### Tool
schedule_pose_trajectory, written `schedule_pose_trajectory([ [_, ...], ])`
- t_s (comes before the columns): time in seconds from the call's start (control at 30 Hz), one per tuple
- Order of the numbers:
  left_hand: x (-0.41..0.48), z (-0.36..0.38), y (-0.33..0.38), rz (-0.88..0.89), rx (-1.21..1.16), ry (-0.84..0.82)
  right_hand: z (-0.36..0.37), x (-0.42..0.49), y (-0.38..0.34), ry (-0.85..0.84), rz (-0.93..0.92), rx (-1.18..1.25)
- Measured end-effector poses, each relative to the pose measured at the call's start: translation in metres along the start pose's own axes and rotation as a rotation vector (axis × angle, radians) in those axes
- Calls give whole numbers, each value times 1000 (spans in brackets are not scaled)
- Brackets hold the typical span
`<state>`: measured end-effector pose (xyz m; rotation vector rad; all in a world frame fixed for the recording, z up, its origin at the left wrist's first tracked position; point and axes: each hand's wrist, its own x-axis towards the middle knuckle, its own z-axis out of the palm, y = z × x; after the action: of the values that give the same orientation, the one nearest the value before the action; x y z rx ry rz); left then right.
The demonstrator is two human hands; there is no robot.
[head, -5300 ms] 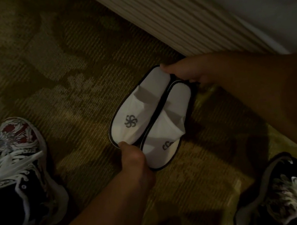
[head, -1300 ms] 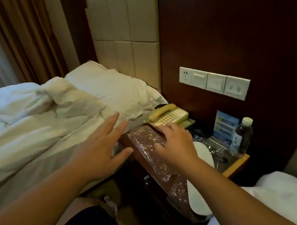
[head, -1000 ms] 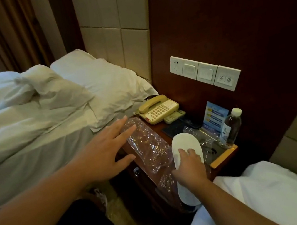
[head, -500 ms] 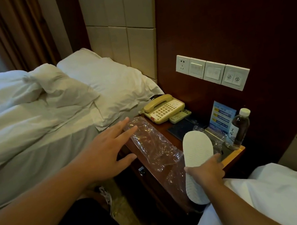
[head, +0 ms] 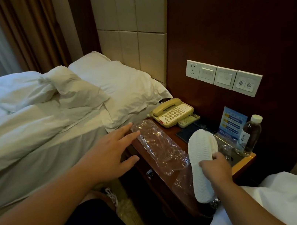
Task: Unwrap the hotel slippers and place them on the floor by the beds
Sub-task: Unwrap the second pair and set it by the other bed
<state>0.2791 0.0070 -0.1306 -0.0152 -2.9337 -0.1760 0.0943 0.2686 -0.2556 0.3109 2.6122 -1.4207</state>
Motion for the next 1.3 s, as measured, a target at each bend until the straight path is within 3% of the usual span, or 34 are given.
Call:
schedule_pose_trajectory([
  [0.13, 4, -2, 3, -73, -119, -1, 2, -17, -43, 120, -198, 88],
  [0.27, 13, -9, 13, -271, -486, 8, 13, -63, -95, 171, -556, 195],
  [0.4, 21, -20, 17, -386, -993, 161, 39, -127, -134, -1, -903, 292],
  [0.5, 19, -37, 9, -435, -1245, 272, 59, -166, -150, -217, -993, 329],
  [0.83, -33, -81, -38, -545, -1076, 516, 78, -205, -199, -480, -988, 612],
  [1.03, -64, -96, -60, -694, -928, 770, 91, -201, -217, -506, -660, 739],
  [1.3, -94, -98, -82, -750, -1009, 830, 107, -210, -226, -616, -460, 719],
])
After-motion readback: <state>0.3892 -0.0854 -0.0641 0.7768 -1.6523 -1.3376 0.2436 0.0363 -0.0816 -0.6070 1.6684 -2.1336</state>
